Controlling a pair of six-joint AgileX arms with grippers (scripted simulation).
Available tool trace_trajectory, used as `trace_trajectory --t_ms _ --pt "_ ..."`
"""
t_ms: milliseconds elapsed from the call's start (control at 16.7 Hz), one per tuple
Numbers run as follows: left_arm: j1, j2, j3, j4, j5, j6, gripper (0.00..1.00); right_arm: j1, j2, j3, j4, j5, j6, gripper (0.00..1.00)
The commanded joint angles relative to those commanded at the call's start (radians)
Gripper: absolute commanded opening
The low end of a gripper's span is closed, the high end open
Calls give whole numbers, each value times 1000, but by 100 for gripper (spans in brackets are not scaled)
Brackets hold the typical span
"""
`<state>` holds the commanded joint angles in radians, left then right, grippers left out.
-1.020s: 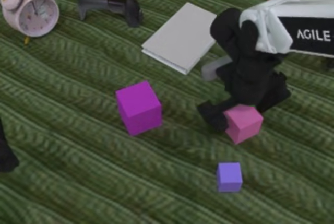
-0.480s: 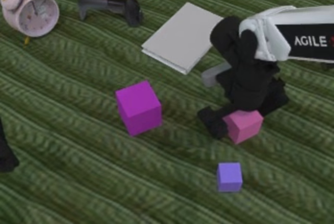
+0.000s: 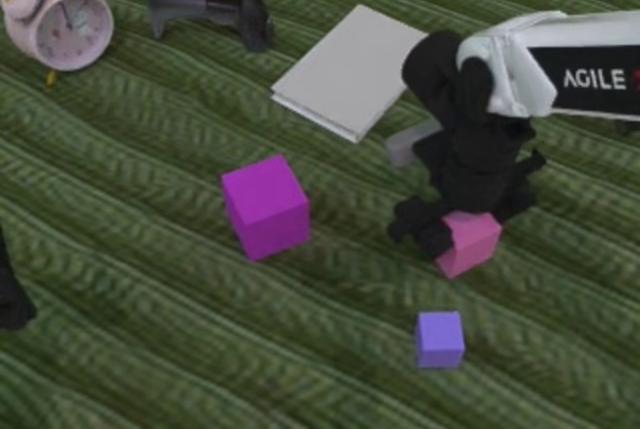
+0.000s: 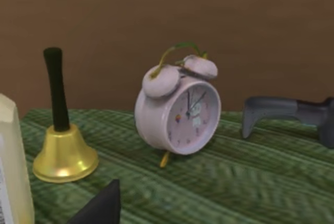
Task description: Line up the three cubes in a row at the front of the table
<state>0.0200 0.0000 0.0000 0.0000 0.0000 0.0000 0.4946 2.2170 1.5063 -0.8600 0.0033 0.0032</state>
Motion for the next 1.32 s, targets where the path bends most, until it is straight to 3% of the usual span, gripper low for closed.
trace_trajectory --t_ms 180,240,780,1320 --pt "0 0 0 0 0 0 100 0 0 0 0 0 0 2" --pt "0 0 0 0 0 0 100 0 0 0 0 0 0 0" --pt "0 0 0 0 0 0 100 -1 -22 10 -11 0 1 0" --pt "0 0 0 0 0 0 100 7 -109 159 -247 -1 -1 0"
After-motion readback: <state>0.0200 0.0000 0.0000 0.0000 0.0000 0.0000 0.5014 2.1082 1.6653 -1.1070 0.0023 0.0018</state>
